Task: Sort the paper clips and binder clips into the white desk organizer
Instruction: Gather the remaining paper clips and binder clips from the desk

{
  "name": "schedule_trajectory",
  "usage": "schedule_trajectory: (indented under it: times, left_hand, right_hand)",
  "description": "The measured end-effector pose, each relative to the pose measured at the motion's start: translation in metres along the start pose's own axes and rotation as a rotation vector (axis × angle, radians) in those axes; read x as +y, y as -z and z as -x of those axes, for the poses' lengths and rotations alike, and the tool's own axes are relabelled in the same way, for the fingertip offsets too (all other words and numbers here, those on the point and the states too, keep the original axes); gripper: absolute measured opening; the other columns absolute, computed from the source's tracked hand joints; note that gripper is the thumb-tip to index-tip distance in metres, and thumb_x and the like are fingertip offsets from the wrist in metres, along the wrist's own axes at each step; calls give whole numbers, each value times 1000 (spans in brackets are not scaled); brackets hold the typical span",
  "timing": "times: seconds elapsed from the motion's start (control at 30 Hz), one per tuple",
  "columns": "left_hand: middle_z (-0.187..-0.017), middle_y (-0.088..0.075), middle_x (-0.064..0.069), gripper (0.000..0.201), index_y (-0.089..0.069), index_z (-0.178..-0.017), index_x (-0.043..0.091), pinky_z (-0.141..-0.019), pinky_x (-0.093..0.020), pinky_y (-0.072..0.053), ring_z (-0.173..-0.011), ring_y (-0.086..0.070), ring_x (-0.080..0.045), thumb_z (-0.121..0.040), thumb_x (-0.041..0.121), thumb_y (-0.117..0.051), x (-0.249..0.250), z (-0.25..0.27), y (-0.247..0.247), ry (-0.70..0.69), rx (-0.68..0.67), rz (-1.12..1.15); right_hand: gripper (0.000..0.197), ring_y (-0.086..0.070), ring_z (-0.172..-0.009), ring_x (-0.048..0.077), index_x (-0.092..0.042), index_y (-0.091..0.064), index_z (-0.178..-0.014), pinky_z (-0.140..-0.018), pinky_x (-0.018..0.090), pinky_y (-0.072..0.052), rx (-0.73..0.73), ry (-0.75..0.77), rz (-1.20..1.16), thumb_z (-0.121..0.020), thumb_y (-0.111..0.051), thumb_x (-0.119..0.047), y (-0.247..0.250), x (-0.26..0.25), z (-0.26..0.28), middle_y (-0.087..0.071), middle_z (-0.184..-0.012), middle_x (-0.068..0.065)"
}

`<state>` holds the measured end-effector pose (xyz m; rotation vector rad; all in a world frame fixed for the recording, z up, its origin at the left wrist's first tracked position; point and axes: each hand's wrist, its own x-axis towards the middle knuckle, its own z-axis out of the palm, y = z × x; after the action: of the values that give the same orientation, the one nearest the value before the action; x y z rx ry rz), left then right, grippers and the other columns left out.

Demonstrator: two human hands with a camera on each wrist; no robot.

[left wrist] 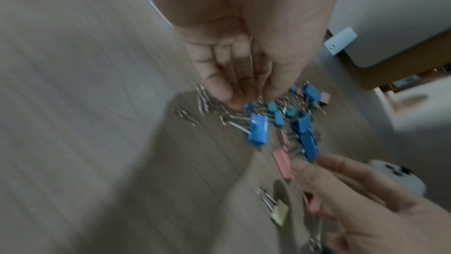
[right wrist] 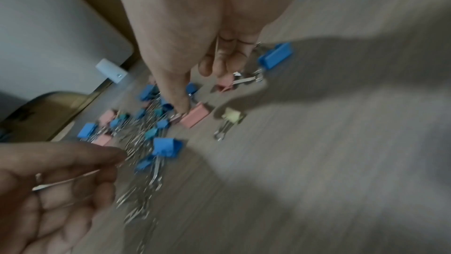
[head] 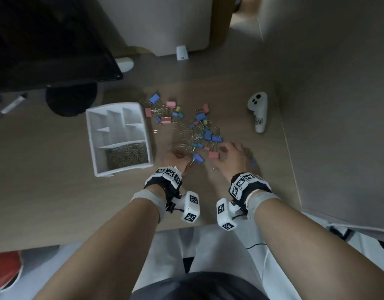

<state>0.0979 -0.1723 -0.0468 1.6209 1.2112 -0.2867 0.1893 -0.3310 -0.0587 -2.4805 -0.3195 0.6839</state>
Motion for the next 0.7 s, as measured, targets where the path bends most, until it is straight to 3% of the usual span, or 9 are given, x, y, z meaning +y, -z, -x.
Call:
schedule_trajectory:
  times: [0.07, 0.13, 0.2, 0.27, 0.37, 0.43, 0.5, 0.63, 0.7]
  left_hand:
    - [-63, -68, -5, 20, -66, -61, 18, -60, -31, -56, -60, -66, -24, -67, 37, -71, -15, -4, 14, 39, -10, -85]
    - [-71, -70, -5, 31, -68, -70, 14, -68, -35, -58, -69, -69, -25, -61, 44, -67, -33, -11, 19, 75, -76, -168]
    - [-78, -72, -6, 32, -70, -78, 13, -72, -37, -60, -73, -69, -26, -59, 40, -69, -54, -23, 18, 98, -122, -221]
    - [-76, -73, -5, 27, -72, -80, 18, -73, -40, -61, -77, -71, -28, -56, 31, -69, -65, -34, 15, 80, -169, -210]
    - [-80, -73, -3, 28, -70, -84, 23, -75, -44, -60, -81, -71, -28, -57, 18, -72, -60, -34, 19, 43, -199, -155]
    - [-82, -73, -10, 26, -68, -79, 20, -76, -47, -60, -82, -71, -32, -53, 16, -68, -58, -36, 22, 49, -232, -113]
    - [-79, -73, -9, 24, -67, -76, 22, -76, -47, -60, -81, -72, -31, -54, 12, -68, -55, -37, 25, 84, -247, -81]
    - [-88, -70, 0, 15, -65, -86, 22, -77, -35, -59, -84, -69, -24, -73, 15, -65, -50, -30, 25, 64, -203, -185]
    - [-89, -71, -4, 8, -63, -79, 22, -80, -36, -58, -84, -70, -24, -76, 17, -67, -48, -29, 25, 63, -199, -143]
  right_hand:
    - [36, -50, -108, 24, -33, -66, -110, -89, 31, -38, -78, 86, 147, -77, -76, -45, -16, -10, 0, -54, -117, 1]
    - [40, -48, -114, 27, -40, -64, -113, -98, 37, -39, -83, 114, 289, -76, -77, -44, -29, -15, 0, -52, -122, 1]
    - [40, -53, -113, 28, -43, -62, -113, -92, 42, -48, -110, 99, 271, -77, -78, -33, -39, -15, -1, -50, -124, 2]
    - [39, -60, -105, 27, -44, -60, -108, -80, 43, -56, -121, 88, 250, -78, -77, -25, -47, -15, -3, -49, -124, 0]
    - [41, -66, -92, 23, -45, -59, -103, -74, 39, -58, -64, 80, 250, -81, -70, -13, -53, -13, -6, -50, -122, -3]
    - [37, -61, -88, 16, -35, -66, -102, -77, 30, -52, -23, 47, 206, -85, -65, -3, -47, -16, -4, -54, -116, -1]
    - [22, -59, -84, 16, -22, -70, -98, -72, 27, -46, 49, -8, 183, -89, -64, -3, -37, -17, -2, -58, -107, 3]
    - [15, -62, -91, 22, -18, -73, -94, -69, 23, -35, 262, -154, 87, -89, -63, -7, -20, -8, 8, -62, -106, 4]
    - [13, -61, -98, 23, -18, -73, -97, -68, 23, -32, 313, -206, 88, -90, -65, -12, -17, -4, 11, -63, -108, 4]
